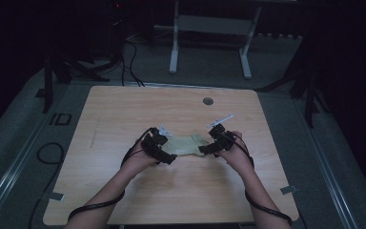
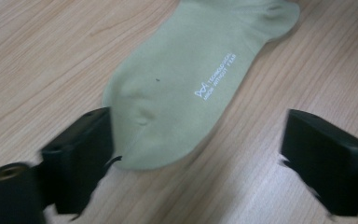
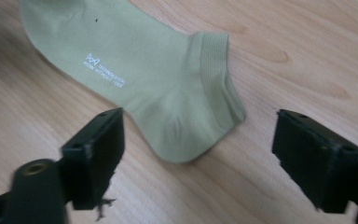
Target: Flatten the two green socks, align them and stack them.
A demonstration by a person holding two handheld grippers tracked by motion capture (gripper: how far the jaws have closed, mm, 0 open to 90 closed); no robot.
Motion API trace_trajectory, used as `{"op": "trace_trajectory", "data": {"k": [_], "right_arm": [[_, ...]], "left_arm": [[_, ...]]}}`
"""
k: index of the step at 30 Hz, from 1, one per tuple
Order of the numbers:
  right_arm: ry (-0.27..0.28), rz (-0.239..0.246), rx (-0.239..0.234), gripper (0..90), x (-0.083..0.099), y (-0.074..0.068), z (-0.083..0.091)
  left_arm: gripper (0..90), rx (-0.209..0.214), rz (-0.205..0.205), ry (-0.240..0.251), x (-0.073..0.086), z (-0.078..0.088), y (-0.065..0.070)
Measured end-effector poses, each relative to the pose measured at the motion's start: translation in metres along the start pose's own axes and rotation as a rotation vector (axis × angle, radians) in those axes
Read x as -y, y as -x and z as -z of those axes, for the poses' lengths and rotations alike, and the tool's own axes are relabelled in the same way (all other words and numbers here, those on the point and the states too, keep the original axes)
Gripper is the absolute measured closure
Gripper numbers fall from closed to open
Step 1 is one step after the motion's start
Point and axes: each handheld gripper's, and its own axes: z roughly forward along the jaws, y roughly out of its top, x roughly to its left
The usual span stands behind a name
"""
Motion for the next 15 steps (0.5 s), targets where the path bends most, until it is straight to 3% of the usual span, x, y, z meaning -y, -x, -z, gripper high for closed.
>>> {"op": "trace_trajectory", "data": {"k": [3, 9, 15], "right_arm": [[0.014, 0.011, 0.018, 13.9, 0.009, 0.003, 0.005], [0.025, 0.010, 0.033, 13.8, 0.026, 0.009, 0.014], [0.030, -0.011, 0.050, 13.9, 0.041, 0.017, 0.020]], "left_arm": [[1.9, -0.022, 0.015, 0.022, 0.008, 0.004, 0.000], [1.9, -0.051, 0.052, 0.044, 0.028, 0.011, -0.007], [1.9, -0.053, 0.083, 0.054, 0.048, 0.021, -0.013]]}}
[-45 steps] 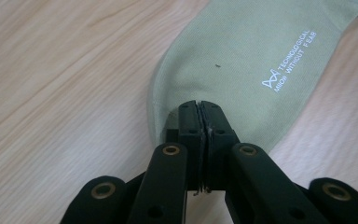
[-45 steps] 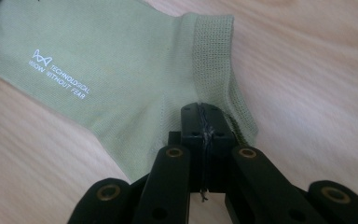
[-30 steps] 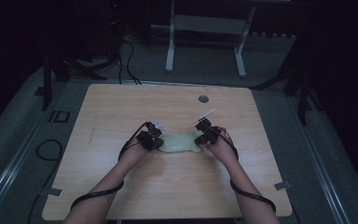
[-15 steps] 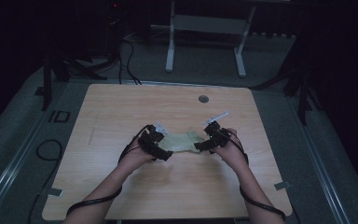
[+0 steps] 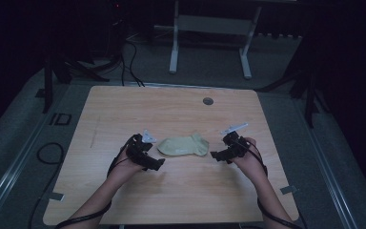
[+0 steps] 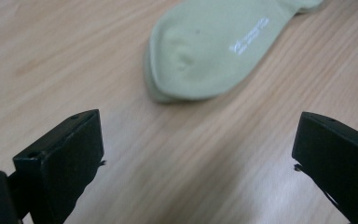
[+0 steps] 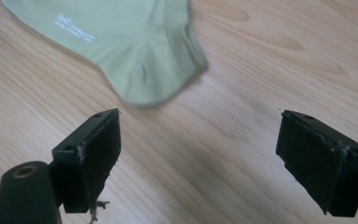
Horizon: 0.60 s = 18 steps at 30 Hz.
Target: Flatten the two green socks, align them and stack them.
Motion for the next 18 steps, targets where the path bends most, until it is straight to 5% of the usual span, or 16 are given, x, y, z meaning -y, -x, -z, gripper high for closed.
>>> {"op": "trace_trajectory", "data": {"k": [18], "right_arm": [[0.078, -0.026, 0.028, 13.8, 0.050, 0.017, 0.020]], "left_arm": [[1.9, -0.021, 0.090, 0.038, 0.058, 0.029, -0.014]]}}
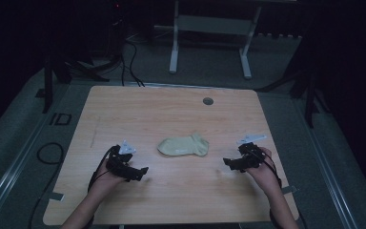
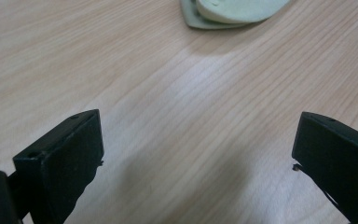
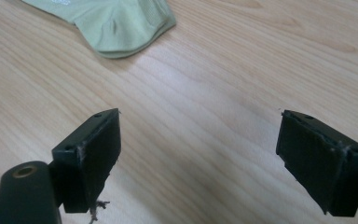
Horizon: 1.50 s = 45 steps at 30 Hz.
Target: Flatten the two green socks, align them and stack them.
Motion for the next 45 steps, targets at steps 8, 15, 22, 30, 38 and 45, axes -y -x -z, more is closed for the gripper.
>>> {"op": "trace_trajectory", "data": {"k": [8, 15, 22, 30, 38, 45], "right_arm": [[0.011, -0.027, 0.014, 13.8, 0.022, 0.005, 0.008], [0.059, -0.061, 0.064, 12.7, 0.046, 0.007, 0.019], [0.079, -0.092, 0.094, 12.2, 0.068, 0.010, 0.026], [0.116, -0.114, 0.148, 12.0, 0.088, 0.011, 0.038], [0.121, -0.155, 0.182, 12.2, 0.111, 0.010, 0.046], [0.156, -0.185, 0.237, 12.3, 0.119, 0.014, 0.049]], "left_arm": [[1.9, -0.026, 0.028, 0.025, 0.022, 0.014, -0.004], [1.9, -0.061, 0.052, 0.039, 0.041, 0.026, -0.008], [1.9, -0.104, 0.089, 0.058, 0.059, 0.038, -0.012], [1.9, -0.141, 0.108, 0.062, 0.073, 0.047, -0.016], [1.9, -0.214, 0.145, 0.079, 0.090, 0.057, -0.015], [1.9, -0.251, 0.176, 0.127, 0.096, 0.064, -0.020]]}}
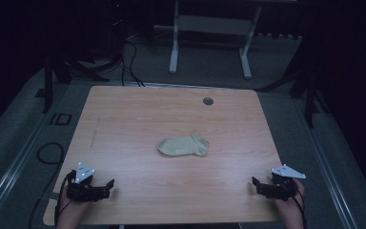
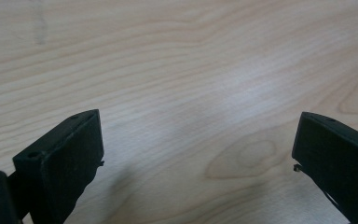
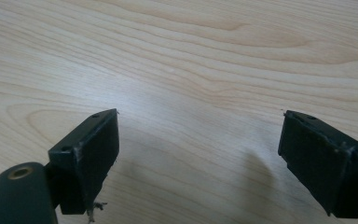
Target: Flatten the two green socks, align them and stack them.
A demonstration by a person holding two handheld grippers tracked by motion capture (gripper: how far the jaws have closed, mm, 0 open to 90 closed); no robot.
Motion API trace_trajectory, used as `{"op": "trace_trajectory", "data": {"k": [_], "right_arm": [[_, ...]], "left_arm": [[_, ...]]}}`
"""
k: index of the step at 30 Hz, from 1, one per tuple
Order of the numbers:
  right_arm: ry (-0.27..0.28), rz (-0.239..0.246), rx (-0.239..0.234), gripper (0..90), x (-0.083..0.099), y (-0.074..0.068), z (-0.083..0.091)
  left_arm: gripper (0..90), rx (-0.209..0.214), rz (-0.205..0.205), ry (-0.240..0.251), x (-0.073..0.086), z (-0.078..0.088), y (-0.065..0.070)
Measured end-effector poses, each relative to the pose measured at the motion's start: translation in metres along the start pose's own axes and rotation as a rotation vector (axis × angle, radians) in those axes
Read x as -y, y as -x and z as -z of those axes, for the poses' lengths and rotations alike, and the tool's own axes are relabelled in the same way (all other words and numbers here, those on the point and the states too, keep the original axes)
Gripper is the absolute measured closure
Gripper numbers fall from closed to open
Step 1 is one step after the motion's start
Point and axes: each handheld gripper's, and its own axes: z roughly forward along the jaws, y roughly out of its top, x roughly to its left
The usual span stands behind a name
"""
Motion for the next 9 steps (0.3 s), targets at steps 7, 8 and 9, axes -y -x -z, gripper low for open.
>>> {"op": "trace_trajectory", "data": {"k": [7, 8, 9], "right_arm": [[-0.002, 0.030, 0.012, 12.4, 0.0008, -0.0022, -0.0032], [0.000, 0.031, 0.015, 12.4, 0.0008, -0.0025, -0.0030], [0.000, 0.031, 0.015, 12.4, 0.0008, -0.0025, -0.0030]], "left_arm": [[1.9, -0.016, 0.050, 0.056, 0.0017, 0.0046, -0.0043], [1.9, -0.016, 0.057, 0.064, 0.0021, 0.0054, -0.0046], [1.9, -0.016, 0.057, 0.064, 0.0021, 0.0054, -0.0046]]}}
